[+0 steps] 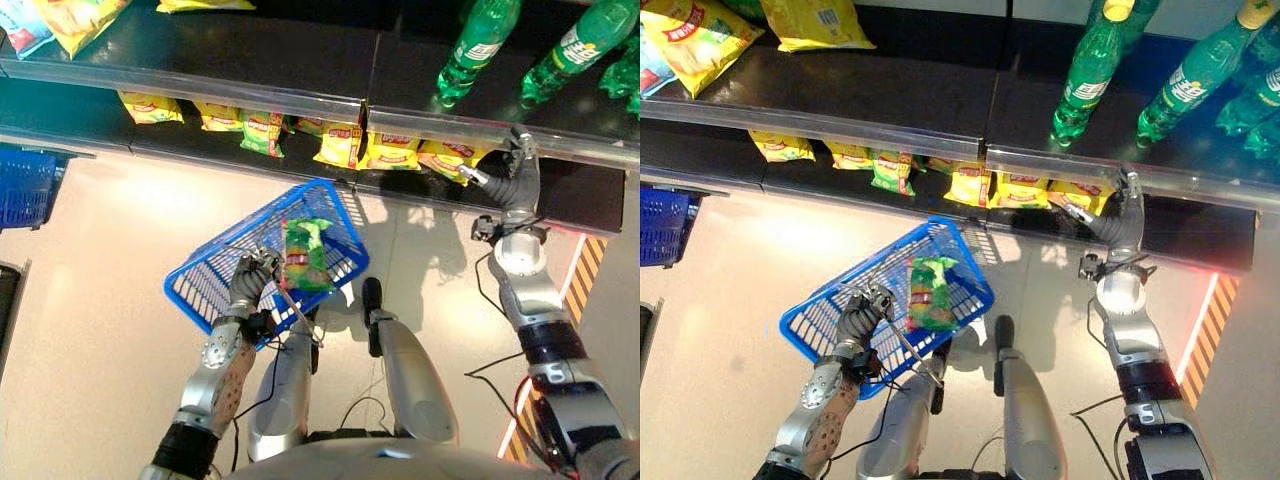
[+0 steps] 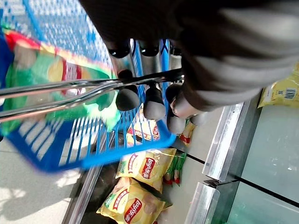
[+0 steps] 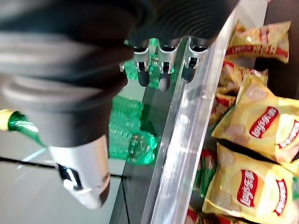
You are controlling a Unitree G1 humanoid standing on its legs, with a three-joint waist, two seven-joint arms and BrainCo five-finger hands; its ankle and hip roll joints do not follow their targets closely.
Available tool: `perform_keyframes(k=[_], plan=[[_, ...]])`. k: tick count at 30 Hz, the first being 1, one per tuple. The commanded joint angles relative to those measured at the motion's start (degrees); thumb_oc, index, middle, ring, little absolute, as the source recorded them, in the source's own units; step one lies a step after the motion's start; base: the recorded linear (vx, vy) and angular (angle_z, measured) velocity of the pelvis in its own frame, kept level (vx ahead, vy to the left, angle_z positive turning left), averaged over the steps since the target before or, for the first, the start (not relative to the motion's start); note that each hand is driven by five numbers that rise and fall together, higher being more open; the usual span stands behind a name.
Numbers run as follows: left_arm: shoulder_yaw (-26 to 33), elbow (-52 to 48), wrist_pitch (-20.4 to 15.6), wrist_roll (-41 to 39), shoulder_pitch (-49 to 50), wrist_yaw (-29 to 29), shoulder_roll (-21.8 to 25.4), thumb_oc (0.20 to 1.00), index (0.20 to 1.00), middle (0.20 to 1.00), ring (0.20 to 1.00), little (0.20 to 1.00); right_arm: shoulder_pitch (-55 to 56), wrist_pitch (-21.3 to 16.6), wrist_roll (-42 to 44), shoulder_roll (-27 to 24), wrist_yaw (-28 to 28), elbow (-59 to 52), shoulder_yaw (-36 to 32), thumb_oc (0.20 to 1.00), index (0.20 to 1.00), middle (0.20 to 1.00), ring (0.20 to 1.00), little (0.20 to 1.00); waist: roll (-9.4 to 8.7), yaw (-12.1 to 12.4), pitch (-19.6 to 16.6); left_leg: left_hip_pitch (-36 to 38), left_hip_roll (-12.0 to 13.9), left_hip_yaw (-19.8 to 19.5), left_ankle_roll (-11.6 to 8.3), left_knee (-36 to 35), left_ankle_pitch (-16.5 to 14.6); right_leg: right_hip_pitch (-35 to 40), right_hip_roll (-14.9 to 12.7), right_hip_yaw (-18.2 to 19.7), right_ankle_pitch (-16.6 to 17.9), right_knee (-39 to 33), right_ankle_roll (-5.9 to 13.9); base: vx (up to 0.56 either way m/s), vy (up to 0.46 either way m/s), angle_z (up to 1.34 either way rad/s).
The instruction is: Pick up the snacks into the basket
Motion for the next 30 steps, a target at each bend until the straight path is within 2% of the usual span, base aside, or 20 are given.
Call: perform_keyframes(k=[1,10,19,26,30], plan=[[0.66,-12.57,-8.38,0.65,-0.74,-0.01,3.75,0.2,0.2,0.2,0.2,0.2,-4.77,-3.01,4.87,-3.91,-2.76,1.85,-1.97,1.0,1.0,1.0,1.0,1.0,-1.88,1.57,-2.6,0.83,-3.18,2.12,2.18,1.02,-2.97,1.73,-2.3,1.38,0.8,-4.68,7.53,0.0,0.038,0.07],[0.68,-12.97,-8.57,0.43,-1.65,-0.23,4.27,0.2,0.2,0.2,0.2,0.2,-9.34,-2.24,6.69,-9.06,-1.72,4.67,-0.42,1.0,1.0,1.0,1.0,1.0,-3.02,2.2,-1.86,1.18,-3.34,2.03,1.98,0.87,-3.08,2.83,-2.78,1.21,1.4,-5.91,7.85,0.01,0.025,0.05],[0.88,-12.16,-8.21,0.54,-2.48,-0.79,4.53,0.2,0.2,0.2,0.2,0.2,-9.46,-1.67,5.93,-9.91,-0.33,2.82,0.11,1.0,1.0,1.0,1.0,1.0,-4.61,2.31,-3.47,2.8,-3.3,2.06,2.24,1.06,-4.02,5.11,-2.98,1.52,1.12,-6.6,7.67,0.0,0.0,0.0],[1.36,-12.3,-8.01,-0.24,-2.4,-1.2,5.59,0.2,0.2,0.2,0.2,0.2,-13.18,-1.1,8.46,-11.75,0.95,8.03,2.09,1.0,1.0,1.0,1.0,1.0,-5.69,2.68,-5.19,3.84,-3.1,2.36,2.3,1.11,-4.71,6.36,-2.98,1.62,0.93,-7.21,7.71,0.0,0.0,0.0],[0.96,-12.17,-8.07,-0.88,-2.58,-1.19,6.26,0.2,0.2,0.2,0.2,0.2,-20.42,-0.6,11.51,-13.78,1.35,14.54,5.0,1.0,1.0,1.0,1.0,1.0,-6.38,3.46,-4.81,3.69,-3.01,2.6,2.37,1.57,-4.82,6.05,-2.8,1.72,1.28,-6.8,7.62,0.0,0.0,0.0]])
